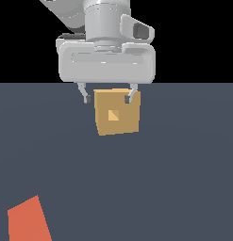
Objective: Insert the peg into the horizontal hole in a box.
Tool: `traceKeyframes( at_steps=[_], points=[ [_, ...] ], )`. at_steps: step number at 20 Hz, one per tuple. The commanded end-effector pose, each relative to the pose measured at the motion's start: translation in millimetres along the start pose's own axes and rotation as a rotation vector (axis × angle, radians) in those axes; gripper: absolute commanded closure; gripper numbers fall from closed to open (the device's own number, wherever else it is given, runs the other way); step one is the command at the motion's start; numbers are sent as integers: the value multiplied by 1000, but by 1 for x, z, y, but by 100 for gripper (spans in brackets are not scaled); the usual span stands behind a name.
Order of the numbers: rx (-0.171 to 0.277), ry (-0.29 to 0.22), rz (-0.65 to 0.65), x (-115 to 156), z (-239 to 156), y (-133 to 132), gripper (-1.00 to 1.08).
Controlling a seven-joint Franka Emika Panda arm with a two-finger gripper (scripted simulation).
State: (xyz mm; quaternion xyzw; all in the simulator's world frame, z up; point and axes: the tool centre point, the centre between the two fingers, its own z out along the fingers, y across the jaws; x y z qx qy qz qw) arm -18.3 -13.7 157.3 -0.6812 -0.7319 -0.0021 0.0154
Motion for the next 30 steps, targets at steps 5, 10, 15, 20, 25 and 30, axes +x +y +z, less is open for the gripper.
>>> traceKeyframes(
  at_steps=[5, 10, 15, 20, 25, 30],
  points=[
    [-1, -4, -89, -31, 12, -17, -92],
    [-2, -8, -168, -60, 22, -30, -92],
    [-3, -11, -246, -90, 32, -40, -92],
    [-4, -15, -325, -120, 42, -47, -92],
    [-5, -19, -404, -152, 52, -52, -92],
    [-6, -22, -485, -185, 63, -54, -92]
  ],
)
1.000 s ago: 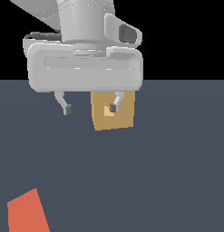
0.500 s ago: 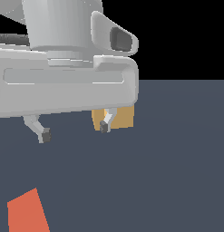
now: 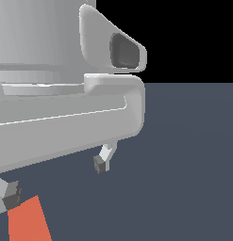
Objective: Insert the peg into the horizontal hole in a box.
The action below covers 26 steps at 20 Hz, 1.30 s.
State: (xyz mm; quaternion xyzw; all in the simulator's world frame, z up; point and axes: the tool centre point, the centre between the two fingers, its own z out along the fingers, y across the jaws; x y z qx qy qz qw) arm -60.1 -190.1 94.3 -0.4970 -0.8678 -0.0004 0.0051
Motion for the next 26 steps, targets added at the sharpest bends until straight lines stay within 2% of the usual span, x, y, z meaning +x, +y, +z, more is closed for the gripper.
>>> traceKeyframes(
  at_steps=[1, 8, 14, 26],
  points=[
    [-1, -2, -42, -15, 6, -8, -92],
    [-2, -7, -139, -51, 18, -22, -92],
    [-3, -9, -191, -72, 25, -27, -92],
    [-3, -10, -204, -77, 26, -27, -92]
  ],
)
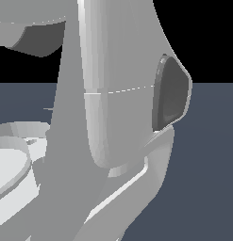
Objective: Insert the peg into the horizontal hole in a box.
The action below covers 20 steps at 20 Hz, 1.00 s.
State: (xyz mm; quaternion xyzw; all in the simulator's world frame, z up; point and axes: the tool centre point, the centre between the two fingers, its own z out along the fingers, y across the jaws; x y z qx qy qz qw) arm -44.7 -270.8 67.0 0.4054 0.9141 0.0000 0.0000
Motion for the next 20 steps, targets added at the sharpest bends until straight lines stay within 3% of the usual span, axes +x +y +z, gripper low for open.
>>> traceKeyframes(
  at_steps=[1, 18, 19, 20],
  points=[
    [0, 0, 0, 0, 0, 0, -92],
    [0, 0, 1, 1, 50, 1, -92],
    [0, 0, 1, 1, 50, 1, 108],
    [0, 0, 1, 1, 50, 1, 108]
  ],
)
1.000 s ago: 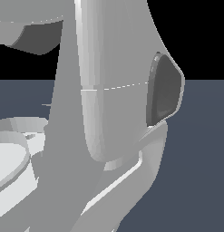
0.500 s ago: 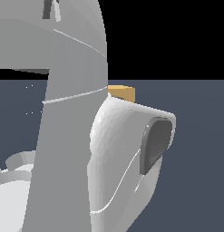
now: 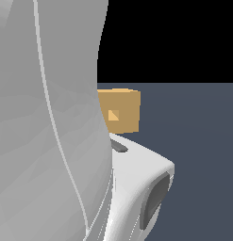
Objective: Insert the peg into the horizontal hole in a box.
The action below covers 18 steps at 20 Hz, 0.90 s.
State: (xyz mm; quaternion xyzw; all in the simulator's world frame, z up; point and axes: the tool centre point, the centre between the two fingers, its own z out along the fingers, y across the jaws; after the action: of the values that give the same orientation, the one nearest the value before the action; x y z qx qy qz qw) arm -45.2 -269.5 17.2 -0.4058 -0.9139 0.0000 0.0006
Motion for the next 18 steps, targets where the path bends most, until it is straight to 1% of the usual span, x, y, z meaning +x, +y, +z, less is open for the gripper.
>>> traceKeyframes(
  at_steps=[1, 11, 18],
  points=[
    [0, -1, 0, -1, 0, 0, 108],
    [0, 0, 2, 1, 0, 1, 108],
    [0, 0, 32, 13, -4, 12, 108]
  ],
)
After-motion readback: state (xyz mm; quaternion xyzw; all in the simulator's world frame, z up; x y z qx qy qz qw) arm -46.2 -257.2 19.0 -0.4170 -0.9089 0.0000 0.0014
